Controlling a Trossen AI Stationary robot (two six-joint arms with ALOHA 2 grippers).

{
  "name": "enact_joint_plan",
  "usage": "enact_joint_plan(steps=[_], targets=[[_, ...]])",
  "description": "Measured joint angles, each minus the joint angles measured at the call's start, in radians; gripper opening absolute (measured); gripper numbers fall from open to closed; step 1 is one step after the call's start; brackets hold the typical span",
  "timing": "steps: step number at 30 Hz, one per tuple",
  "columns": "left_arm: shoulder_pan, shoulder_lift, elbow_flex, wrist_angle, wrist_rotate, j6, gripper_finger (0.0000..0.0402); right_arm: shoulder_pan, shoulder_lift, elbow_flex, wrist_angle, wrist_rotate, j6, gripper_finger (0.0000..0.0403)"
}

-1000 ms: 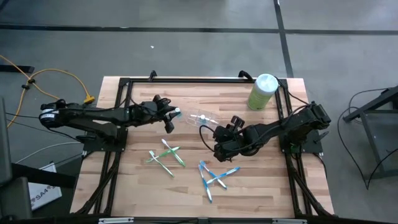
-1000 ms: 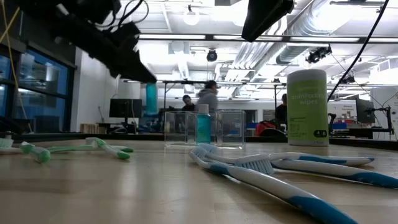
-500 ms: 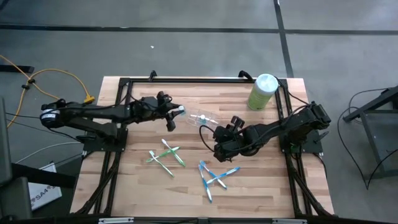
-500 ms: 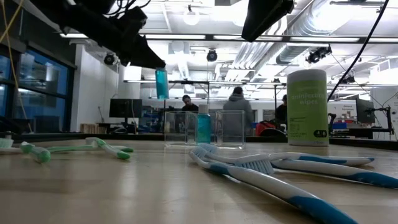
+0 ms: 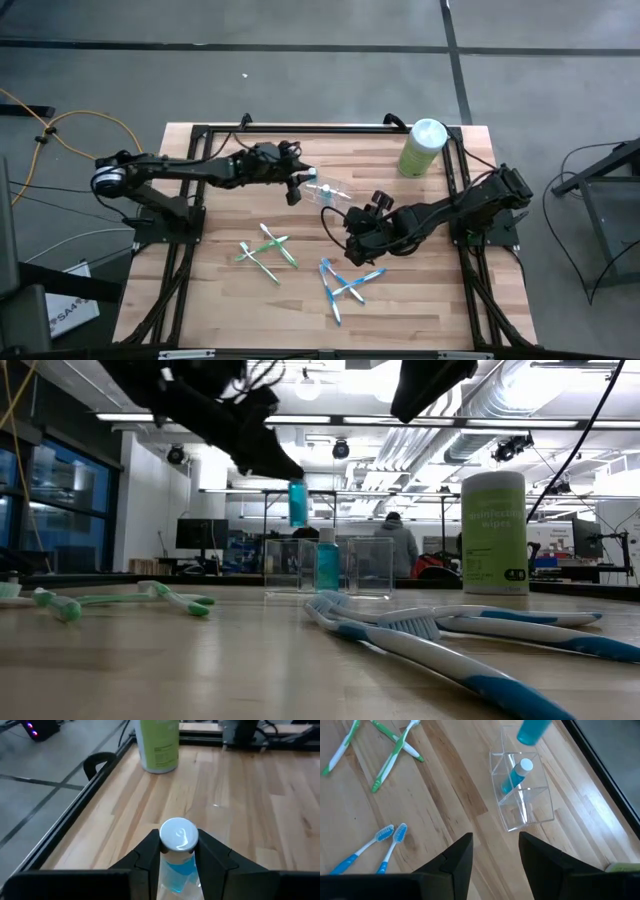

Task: Pick & Place toothbrushing station
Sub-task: Put the blue mouthwash into the transparent organizer

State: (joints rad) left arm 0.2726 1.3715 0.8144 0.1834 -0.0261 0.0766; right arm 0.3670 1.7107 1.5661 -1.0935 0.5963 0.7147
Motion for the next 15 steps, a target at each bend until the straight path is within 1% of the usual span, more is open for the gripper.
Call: enact_joint_plan(steps=[4,8,11,15], targets=[[0.011,0.064,0.041,0.006,0.006,0.033,0.0088,0.004,0.0,0.0,0.0,0.001,0.0,0.0152],[0.016,0.099,0.064,0.03,0.023,0.036,0.0088,0.007,0.0,0.0,0.001,0.002,0.0,0.0151],[0.015,0.103,0.064,0.083,0.073,0.036,0.0088,0.007,0.0,0.0,0.0,0.002,0.0,0.0151],[0.016,0.104,0.064,0.083,0.078,0.037,0.0088,0.007,0.0,0.0,0.0,0.003,-0.001,0.0151]])
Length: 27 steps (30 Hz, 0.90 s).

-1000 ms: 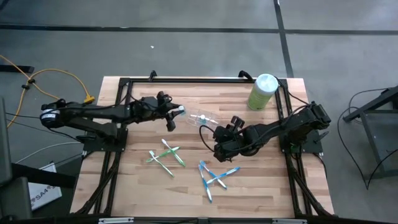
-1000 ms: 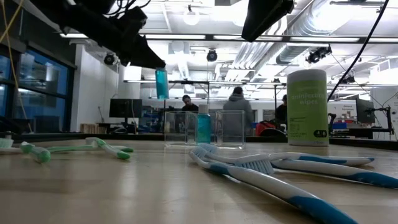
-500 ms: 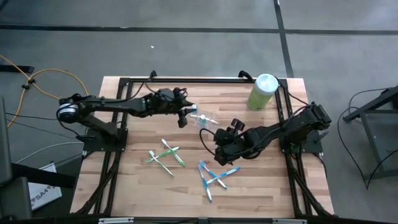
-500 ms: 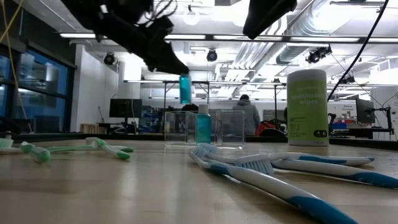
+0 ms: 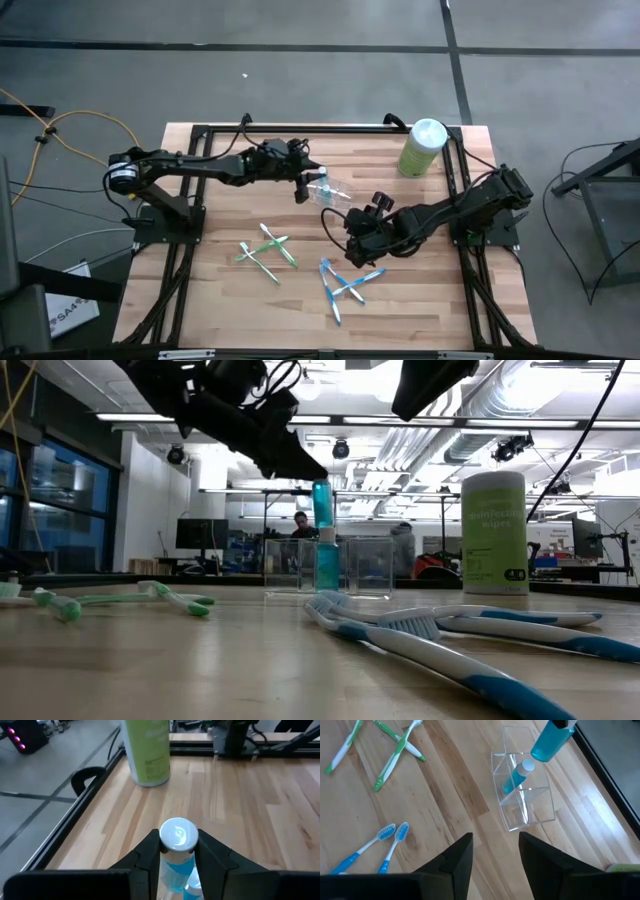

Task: Pick & Place toothbrushing station
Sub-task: Put the blue mouthwash into the transparent organizer

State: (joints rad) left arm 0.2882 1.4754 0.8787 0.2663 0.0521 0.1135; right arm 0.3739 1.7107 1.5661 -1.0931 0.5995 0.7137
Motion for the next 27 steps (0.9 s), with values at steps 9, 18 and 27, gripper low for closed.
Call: enact_joint_plan(steps=[9,18,27], targets=[[0.005,0.031,0.0,0.004,0.024,0.011,0.0088,0.0,0.0,0.0,0.002,0.001,-0.002,0.0151],[-0.007,0.075,-0.001,0.006,0.038,-0.001,0.0088,0.0,0.0,0.0,0.007,0.0,0.0,0.0151],[0.004,0.155,0.0,0.039,0.039,0.002,0.0088,0.0,0.0,0.0,0.014,-0.001,0.001,0.0151]])
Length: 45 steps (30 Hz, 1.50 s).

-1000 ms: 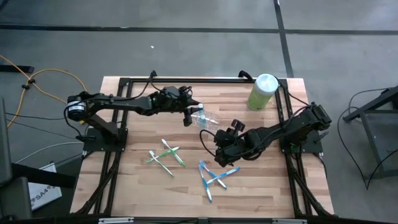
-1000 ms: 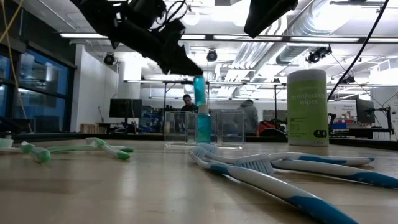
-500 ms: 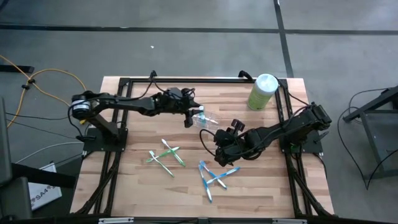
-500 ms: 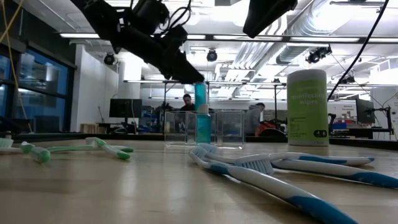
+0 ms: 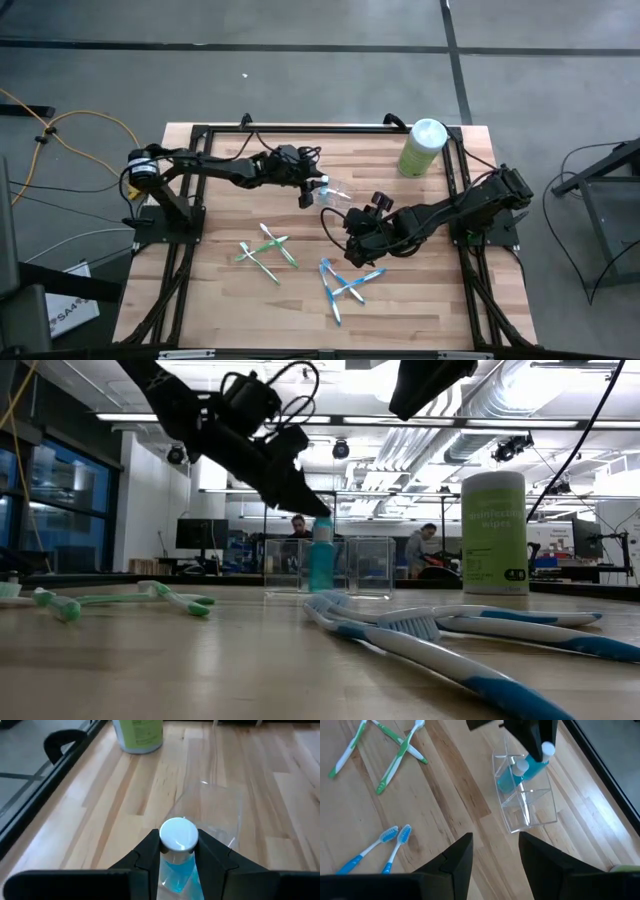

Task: Pick & Place toothbrushing station
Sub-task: Put the blue mouthwash into the transparent organizer, then put the right blue toothbrush into the transparent organizer

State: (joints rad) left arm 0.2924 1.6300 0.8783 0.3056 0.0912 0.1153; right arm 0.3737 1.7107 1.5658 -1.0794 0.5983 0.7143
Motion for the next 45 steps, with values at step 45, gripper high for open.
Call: enact_joint_plan(steps=[45], targets=[[-0.036,-0.142,-0.002,-0.083,0.013,-0.035,0.0152,0.0,0.0,0.0,0.013,-0.01,-0.001,0.0151]])
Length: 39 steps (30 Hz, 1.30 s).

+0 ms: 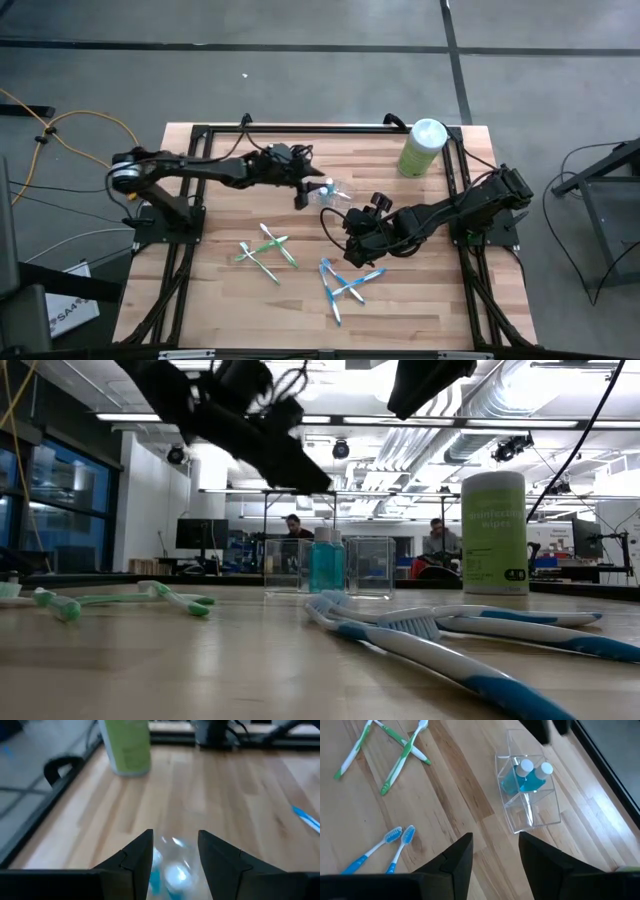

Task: Pick & Place toothbrushing station
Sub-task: Put the right blue toothbrush into the transparent organizer

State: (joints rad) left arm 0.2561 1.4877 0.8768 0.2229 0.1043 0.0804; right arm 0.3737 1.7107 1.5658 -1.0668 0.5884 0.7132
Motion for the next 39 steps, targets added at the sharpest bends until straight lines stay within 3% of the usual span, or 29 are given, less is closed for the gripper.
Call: enact_joint_plan(steps=[6,11,21,31,39], targets=[[-0.104,-0.193,0.0,-0.326,-0.001,-0.022,0.0152,0.0,0.0,0.0,-0.002,-0.033,0.001,0.0151],[-0.248,-0.287,0.0,-0.472,-0.062,-0.068,0.0152,0.0,0.0,0.0,0.003,-0.135,0.019,0.0151],[-0.561,-0.308,-0.004,-0.542,-0.24,-0.213,0.0152,0.024,0.0,-0.104,0.108,-0.402,-0.089,0.0151],[-0.781,-0.308,-0.056,-0.573,-0.423,-0.49,0.0152,0.026,0.001,-0.219,0.246,-0.542,-0.257,0.0151],[-0.885,-0.308,-0.105,-0.589,-0.532,-0.703,0.0152,0.016,0.002,-0.303,0.318,-0.604,-0.334,0.0151]])
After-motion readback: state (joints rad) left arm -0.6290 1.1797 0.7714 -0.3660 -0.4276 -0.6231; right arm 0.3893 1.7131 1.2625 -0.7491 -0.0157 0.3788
